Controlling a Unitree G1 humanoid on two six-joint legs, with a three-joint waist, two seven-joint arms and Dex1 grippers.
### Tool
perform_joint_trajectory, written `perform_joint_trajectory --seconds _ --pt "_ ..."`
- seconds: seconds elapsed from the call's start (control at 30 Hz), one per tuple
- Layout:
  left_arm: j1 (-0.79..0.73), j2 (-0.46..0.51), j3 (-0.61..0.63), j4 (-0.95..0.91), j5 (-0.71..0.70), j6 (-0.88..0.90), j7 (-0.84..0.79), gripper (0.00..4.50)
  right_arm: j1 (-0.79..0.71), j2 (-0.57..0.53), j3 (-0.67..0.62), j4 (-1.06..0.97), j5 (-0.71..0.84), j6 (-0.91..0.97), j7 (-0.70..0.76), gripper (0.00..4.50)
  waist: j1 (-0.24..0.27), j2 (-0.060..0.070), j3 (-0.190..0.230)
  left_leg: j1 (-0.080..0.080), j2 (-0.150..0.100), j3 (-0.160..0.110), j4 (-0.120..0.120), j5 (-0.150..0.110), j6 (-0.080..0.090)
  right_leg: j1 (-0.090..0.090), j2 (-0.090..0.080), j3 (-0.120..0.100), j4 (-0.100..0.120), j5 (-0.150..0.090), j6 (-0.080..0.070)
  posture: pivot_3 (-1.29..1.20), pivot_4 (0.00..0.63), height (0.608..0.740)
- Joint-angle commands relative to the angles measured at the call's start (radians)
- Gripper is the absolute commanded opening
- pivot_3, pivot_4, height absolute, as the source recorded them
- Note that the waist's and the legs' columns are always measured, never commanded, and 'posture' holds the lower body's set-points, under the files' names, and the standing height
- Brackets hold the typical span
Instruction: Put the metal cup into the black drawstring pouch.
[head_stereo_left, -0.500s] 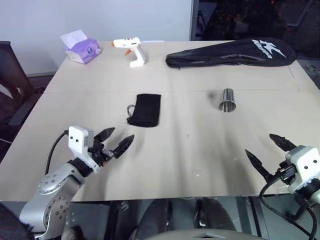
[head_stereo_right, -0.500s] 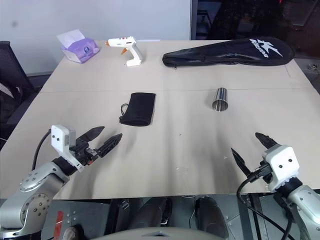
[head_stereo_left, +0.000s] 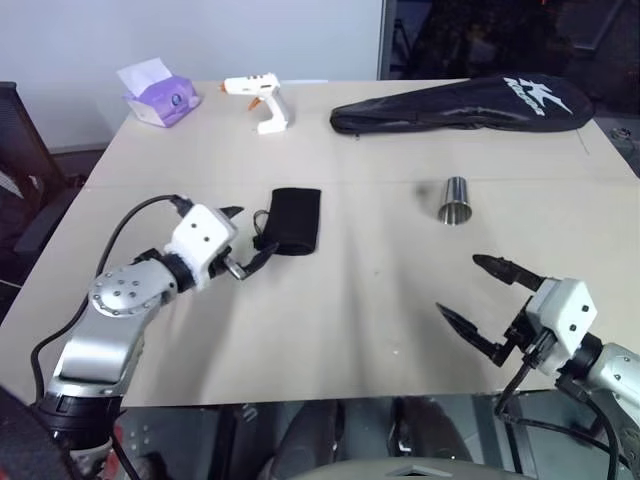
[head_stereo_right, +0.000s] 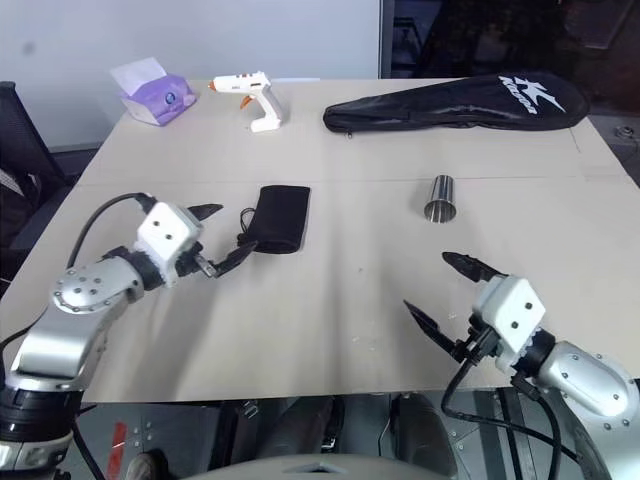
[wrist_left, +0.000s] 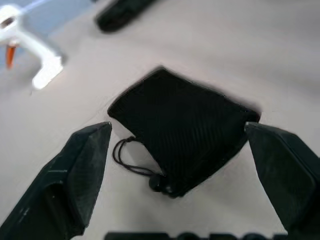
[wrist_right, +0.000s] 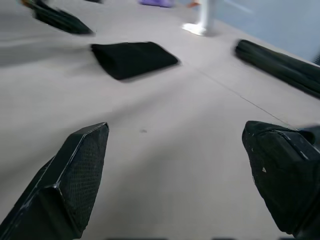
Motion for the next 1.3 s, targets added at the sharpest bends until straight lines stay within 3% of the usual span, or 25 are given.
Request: perform_joint_trajectory --seconds 0.03,0.43,0.53,0.67,0.7,0.83,1.07,1.17,1.27,1.3 --pt "-0.052 0.054 -0.063 0.069 0.222 -0.208 0.049 4.50 -0.011 -0.011 0.017 -0.064 0.017 0.007 -0.008 4.47 0.001 0.000 0.000 0.000 0.000 0.000 0.000 0.000 0.000 0.000 0.000 0.000 0.000 0.000 0.000 0.00 0.150 0.740" --pt "-0.207 -0.017 -0.160 0.295 0.336 -0.388 0.034 4.50 0.027 0.005 0.042 -0.105 -0.008 0.000 -0.054 4.47 -0.001 0.000 0.000 -0.001 0.000 0.000 -0.001 -0.002 0.004 -0.001 -0.001 -0.001 0.001 0.000 0.000 0.00 0.150 0.740" --pt "-0.261 -0.034 -0.198 0.355 0.356 -0.417 0.007 3.74 0.019 0.004 0.044 -0.111 -0.013 0.010 -0.070 4.50 -0.001 0.000 0.000 -0.001 -0.001 0.000 0.000 -0.002 0.004 -0.001 -0.001 -0.001 0.001 0.000 0.000 0.00 0.150 0.740" --pt "-0.311 -0.043 -0.222 0.407 0.347 -0.433 -0.047 1.96 0.013 0.006 0.046 -0.118 -0.017 0.037 -0.101 4.50 -0.001 0.000 0.000 -0.001 -0.001 0.000 0.001 -0.002 0.003 0.000 0.000 -0.001 0.001 0.000 0.001 0.00 0.150 0.740" --pt "-0.322 -0.051 -0.220 0.406 0.320 -0.403 -0.077 1.73 0.012 0.007 0.045 -0.119 -0.016 0.047 -0.109 4.50 -0.001 0.000 0.000 -0.001 -0.001 0.000 0.001 -0.001 0.003 0.000 0.000 -0.001 0.002 0.000 0.001 0.00 0.150 0.740" --pt "-0.370 -0.093 -0.200 0.366 0.210 -0.191 -0.191 0.05 0.001 0.018 0.046 -0.119 -0.015 0.082 -0.147 4.50 -0.002 0.000 0.000 -0.001 -0.001 0.000 0.002 -0.001 0.002 0.000 0.000 -0.001 0.003 0.000 0.001 0.00 0.150 0.740" --pt "-0.495 -0.155 -0.171 0.305 0.028 0.360 -0.313 0.05 -0.103 0.072 0.064 -0.099 -0.012 0.207 -0.269 4.50 -0.005 -0.001 0.000 -0.001 -0.001 0.000 0.005 -0.001 0.003 0.000 0.003 -0.002 0.006 0.000 0.001 0.00 0.150 0.740" --pt "-0.575 -0.186 -0.143 0.325 -0.040 0.564 -0.306 0.05 -0.212 0.068 0.071 -0.079 -0.002 0.382 -0.340 4.50 -0.010 -0.001 0.000 0.000 -0.001 0.000 0.005 0.000 0.001 -0.001 0.003 -0.001 0.008 0.000 0.001 0.00 0.150 0.740" --pt "-0.621 -0.200 -0.134 0.341 -0.068 0.655 -0.291 0.05 -0.326 0.062 0.092 -0.024 -0.020 0.493 -0.384 4.50 -0.021 -0.002 0.000 0.000 -0.001 0.001 0.007 0.000 0.001 -0.001 0.004 -0.001 0.009 0.000 0.001 0.00 0.150 0.740" --pt "-0.619 -0.190 -0.139 0.348 -0.051 0.608 -0.287 0.05 -0.348 0.072 0.093 -0.017 -0.009 0.502 -0.384 4.50 -0.023 -0.002 0.000 0.000 -0.002 0.001 0.007 0.000 0.001 -0.001 0.004 -0.001 0.010 0.000 0.001 0.00 0.150 0.740"
